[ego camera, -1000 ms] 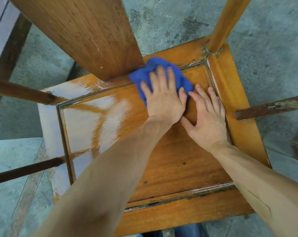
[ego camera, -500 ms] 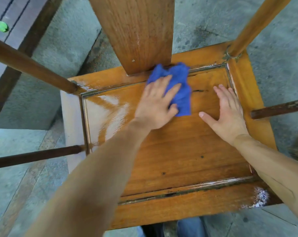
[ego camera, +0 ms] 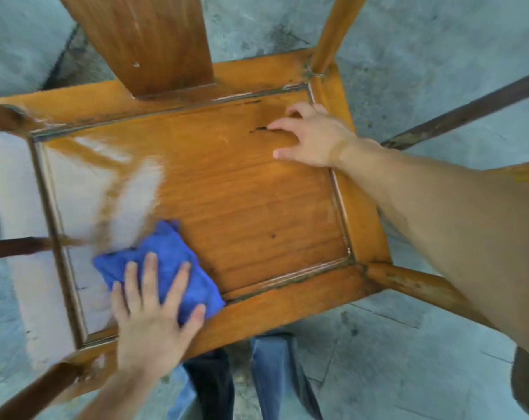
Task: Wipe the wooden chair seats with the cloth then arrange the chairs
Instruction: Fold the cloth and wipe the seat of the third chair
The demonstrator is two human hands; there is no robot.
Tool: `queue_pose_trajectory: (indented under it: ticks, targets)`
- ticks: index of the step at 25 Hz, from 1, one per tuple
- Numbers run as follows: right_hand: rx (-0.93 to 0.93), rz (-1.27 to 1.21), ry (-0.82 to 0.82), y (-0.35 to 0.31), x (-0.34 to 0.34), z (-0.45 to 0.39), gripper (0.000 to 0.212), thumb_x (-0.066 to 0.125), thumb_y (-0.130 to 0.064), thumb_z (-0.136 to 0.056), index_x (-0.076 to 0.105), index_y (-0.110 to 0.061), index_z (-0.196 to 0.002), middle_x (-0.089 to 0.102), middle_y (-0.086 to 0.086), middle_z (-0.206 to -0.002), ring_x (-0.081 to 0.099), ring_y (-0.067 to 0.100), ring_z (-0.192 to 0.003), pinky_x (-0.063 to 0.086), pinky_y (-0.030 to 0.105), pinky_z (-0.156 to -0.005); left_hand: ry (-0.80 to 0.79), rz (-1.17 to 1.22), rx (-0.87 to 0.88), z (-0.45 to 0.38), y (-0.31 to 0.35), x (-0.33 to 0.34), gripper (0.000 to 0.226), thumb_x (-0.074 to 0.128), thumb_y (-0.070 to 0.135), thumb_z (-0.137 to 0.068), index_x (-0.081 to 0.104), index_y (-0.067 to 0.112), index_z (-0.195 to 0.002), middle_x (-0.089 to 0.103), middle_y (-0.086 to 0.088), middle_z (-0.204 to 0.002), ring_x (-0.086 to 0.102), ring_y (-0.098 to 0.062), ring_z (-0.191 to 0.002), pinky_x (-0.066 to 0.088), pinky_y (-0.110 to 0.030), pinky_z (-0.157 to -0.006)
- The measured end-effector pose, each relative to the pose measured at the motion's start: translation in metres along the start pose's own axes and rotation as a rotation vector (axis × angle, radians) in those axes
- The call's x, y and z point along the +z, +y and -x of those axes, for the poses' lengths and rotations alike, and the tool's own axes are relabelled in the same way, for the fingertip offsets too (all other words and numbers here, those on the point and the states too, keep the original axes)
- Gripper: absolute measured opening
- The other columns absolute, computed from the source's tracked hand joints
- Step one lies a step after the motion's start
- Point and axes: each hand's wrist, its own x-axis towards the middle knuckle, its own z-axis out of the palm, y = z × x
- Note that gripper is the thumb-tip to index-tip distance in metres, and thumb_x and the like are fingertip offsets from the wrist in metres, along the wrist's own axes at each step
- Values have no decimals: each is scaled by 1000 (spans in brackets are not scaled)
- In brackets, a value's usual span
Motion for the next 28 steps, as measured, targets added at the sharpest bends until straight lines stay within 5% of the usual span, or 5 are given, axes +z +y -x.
queue_pose_trajectory:
  ticks: [9, 15, 24, 26, 28]
  targets:
    - [33, -69, -123, 6, -7, -9, 50, 38, -64, -98, 39, -50, -146, 20, -5, -159, 14, 26, -148, 16, 49, -122, -110, 111, 581, -139, 264, -9, 65, 41, 59, -95, 31, 33, -153, 15, -8, -167, 0, -37, -154, -5, -59, -122]
    - [17, -87, -158, 6, -13, -2, 48, 31, -63, -100, 39, -51, -146, 19, -9, -159, 14, 21, -148, 19, 49, -120, -38, 14, 1079, -104, 142, 4, 56, 41, 49, -99, 34, 38, -153, 18, 3, -167, 12, -24, -155, 12, -51, -124]
    - [-7, -93, -96, 10, -11, -12, 40, 39, -56, -101, 51, -49, -138, 32, -3, -145, 23, 25, -141, 28, 51, -115, 128, 206, -771, -27, -16, 9, 69, 30, 59, -97, 28, 24, -156, 11, -15, -167, 10, -41, -153, 10, -59, -119]
    - [28, -158, -53, 7, -5, -8, 40, 39, -54, -101, 52, -45, -138, 30, -2, -148, 22, 24, -141, 29, 49, -114, 114, 256, -947, -13, 13, 11, 67, 30, 55, -98, 33, 18, -155, 13, -18, -166, 13, -45, -151, 14, -63, -117]
    - [41, -140, -61, 1, -2, -2, 44, 37, -53, -102, 44, -44, -145, 22, -4, -158, 17, 25, -146, 29, 49, -114, 92, 222, -815, -6, 72, 13, 64, 31, 52, -99, 37, 18, -153, 17, -21, -164, 17, -48, -149, 18, -65, -115]
